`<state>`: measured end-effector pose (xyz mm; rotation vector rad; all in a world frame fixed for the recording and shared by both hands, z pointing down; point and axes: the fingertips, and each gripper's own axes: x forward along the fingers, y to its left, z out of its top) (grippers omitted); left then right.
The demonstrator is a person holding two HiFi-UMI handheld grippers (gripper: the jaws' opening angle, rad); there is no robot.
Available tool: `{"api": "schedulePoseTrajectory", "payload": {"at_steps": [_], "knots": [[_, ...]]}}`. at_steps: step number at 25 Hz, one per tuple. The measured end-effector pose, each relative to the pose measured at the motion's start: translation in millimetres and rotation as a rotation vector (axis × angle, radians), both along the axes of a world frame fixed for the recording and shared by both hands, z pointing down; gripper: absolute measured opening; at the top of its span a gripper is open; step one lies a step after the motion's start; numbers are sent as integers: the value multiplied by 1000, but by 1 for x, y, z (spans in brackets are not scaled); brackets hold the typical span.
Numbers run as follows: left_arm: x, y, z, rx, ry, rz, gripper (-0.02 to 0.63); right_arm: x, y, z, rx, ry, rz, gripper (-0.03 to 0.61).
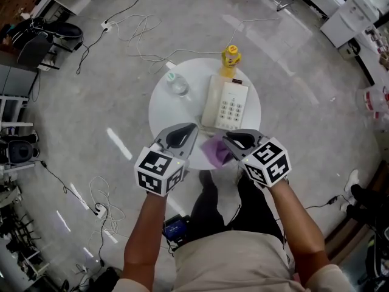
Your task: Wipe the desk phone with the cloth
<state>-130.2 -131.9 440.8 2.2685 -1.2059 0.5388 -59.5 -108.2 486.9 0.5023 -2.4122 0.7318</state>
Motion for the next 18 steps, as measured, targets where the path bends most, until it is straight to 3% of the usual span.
{"api": "schedulePoseTrajectory", "payload": {"at_steps": [18], "knots": [[9,-19,123,-132,-74,-19,12,-20,38,132,-118,142,-149,223]]}}
